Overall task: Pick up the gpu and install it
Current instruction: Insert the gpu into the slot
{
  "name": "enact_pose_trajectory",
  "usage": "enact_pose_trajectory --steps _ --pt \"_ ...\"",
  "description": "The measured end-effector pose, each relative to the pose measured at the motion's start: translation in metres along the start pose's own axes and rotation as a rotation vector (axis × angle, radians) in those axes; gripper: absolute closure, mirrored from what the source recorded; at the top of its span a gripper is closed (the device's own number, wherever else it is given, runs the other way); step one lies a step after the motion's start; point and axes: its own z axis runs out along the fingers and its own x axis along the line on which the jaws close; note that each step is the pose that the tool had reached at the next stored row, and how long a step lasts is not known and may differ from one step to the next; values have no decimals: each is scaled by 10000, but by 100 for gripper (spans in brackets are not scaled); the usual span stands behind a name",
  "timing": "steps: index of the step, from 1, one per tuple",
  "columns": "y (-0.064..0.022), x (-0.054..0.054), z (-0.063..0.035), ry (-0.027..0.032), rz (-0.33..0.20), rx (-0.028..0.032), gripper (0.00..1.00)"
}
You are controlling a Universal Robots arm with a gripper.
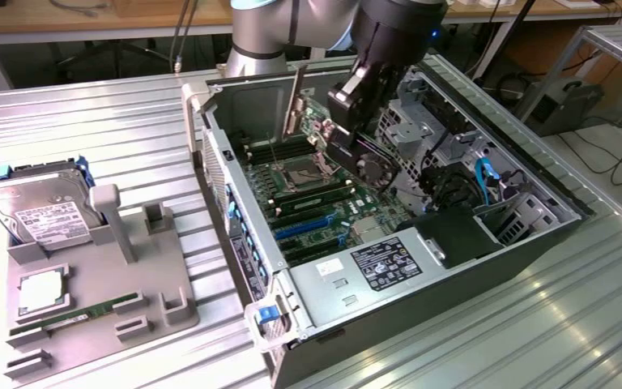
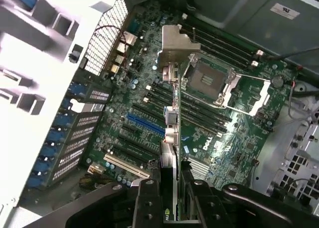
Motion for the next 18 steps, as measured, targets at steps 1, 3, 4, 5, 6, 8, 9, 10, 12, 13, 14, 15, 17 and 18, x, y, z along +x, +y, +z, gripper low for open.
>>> enact_pose_trajectory --steps 1,3,4,5,6,8,9,10,12,13,14,15,17,18 --pt "0 0 2 16 -289 4 74" --pt "0 0 5 45 -807 10 74" --pt "0 0 8 56 -1025 12 74" --pt "-1 0 9 69 -1252 15 74" --pt "-1 0 12 86 -1540 19 74" --pt "-1 0 16 116 -2086 25 74" --pt "-1 0 18 125 -2253 27 74" --pt "-1 0 22 146 -2630 31 74" --pt "-1 0 26 172 -3086 37 74" --pt "-2 0 28 187 -3353 41 74" --pt "-2 -1 33 203 -3659 44 74" --pt "-2 0 37 224 -4017 49 74" --pt "-2 0 42 244 -4397 53 74" --pt "-2 -1 44 254 -4567 55 74"
